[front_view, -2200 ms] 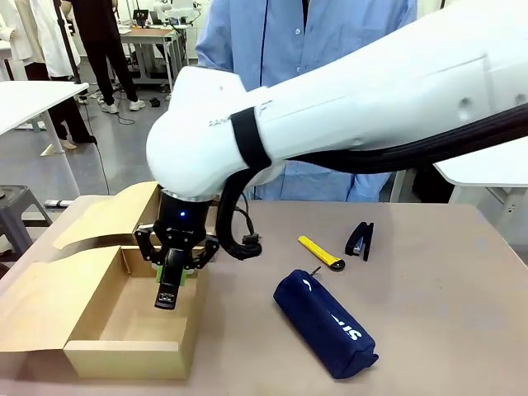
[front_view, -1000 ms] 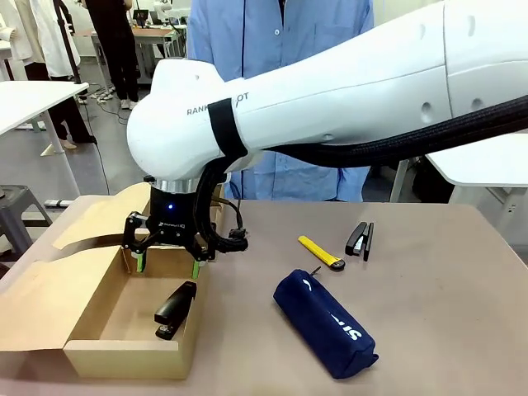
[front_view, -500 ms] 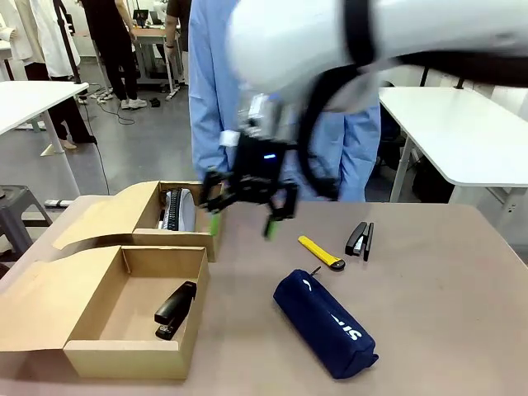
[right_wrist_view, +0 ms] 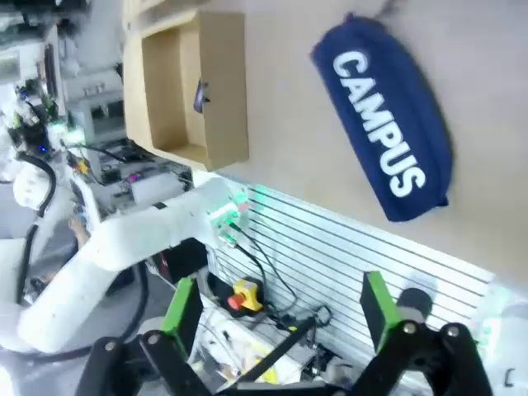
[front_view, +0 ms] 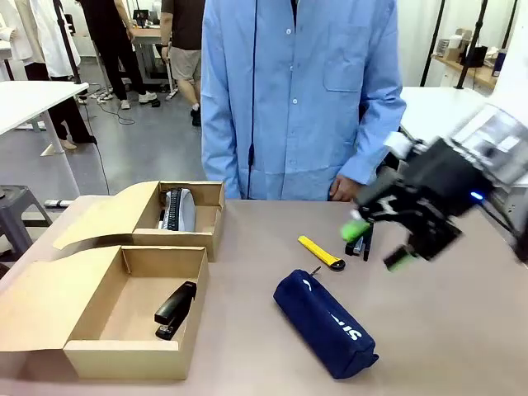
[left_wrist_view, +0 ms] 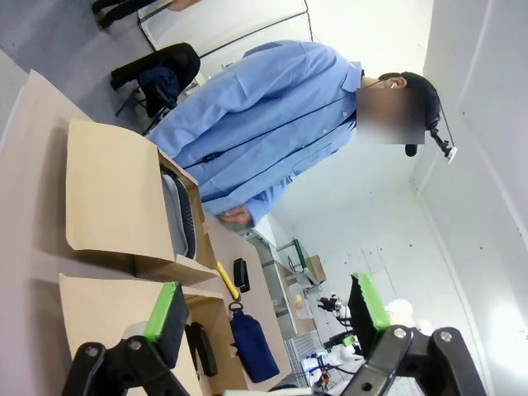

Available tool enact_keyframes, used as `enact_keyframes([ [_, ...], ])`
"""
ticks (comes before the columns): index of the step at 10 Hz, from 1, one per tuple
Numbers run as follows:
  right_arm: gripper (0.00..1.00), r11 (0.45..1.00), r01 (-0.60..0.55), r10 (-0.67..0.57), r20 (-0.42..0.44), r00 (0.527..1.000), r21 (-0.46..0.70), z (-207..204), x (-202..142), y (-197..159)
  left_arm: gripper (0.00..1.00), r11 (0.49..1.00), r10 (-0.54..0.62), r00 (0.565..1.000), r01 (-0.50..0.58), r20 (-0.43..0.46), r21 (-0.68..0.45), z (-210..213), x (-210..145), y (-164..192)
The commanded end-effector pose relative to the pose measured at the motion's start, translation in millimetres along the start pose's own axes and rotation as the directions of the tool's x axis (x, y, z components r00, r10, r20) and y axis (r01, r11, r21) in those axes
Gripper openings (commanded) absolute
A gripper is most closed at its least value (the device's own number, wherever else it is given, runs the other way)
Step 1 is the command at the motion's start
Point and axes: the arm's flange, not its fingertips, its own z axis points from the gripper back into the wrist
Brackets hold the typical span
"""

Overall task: Place items inside the box.
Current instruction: Pick up a Pencil pouch or Stapler and place it inside the Mailer Box closest to the robot.

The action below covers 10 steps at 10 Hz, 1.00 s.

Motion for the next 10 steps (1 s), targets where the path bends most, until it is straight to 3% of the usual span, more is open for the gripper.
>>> enact_keyframes([
  [1, 1.0, 0.996, -0.065, 0.063, -0.035, 0.997, -0.053, -11, 10, 24, 1.0, 1.0, -0.023, 1.0, 0.023, 0.011, -0.016, -1, 1, -1],
  [3, 1.0, 0.996, -0.065, 0.063, -0.035, 0.997, -0.053, -11, 10, 24, 1.0, 1.0, -0.023, 1.0, 0.023, 0.011, -0.016, -1, 1, -1],
  [4, 1.0, 1.0, -0.015, 0.015, -0.008, 1.0, -0.025, -3, -1, 7, 1.0, 1.0, -0.023, 1.0, 0.023, 0.011, -0.016, -1, 1, -1],
  [5, 1.0, 0.996, -0.083, 0.082, 0.017, 0.996, 0.029, 11, 2, 9, 1.0, 1.0, -0.023, 1.0, 0.023, 0.011, -0.016, -1, 1, -1],
  [6, 1.0, 0.996, -0.051, 0.044, 0.094, 0.995, 0.076, 49, 2, -14, 1.0, 1.0, -0.023, 1.0, 0.023, 0.011, -0.016, -1, 1, -1],
  [8, 1.0, 0.959, 0.0, -0.048, 0.163, 0.985, 0.284, 122, -4, -97, 1.0, 1.0, -0.023, 1.0, 0.023, 0.011, -0.016, -1, 1, -1],
  [10, 1.0, 0.903, -0.026, -0.048, 0.159, 0.986, 0.429, 154, -2, -183, 1.0, 1.0, -0.023, 1.0, 0.023, 0.011, -0.016, -1, 1, -1],
])
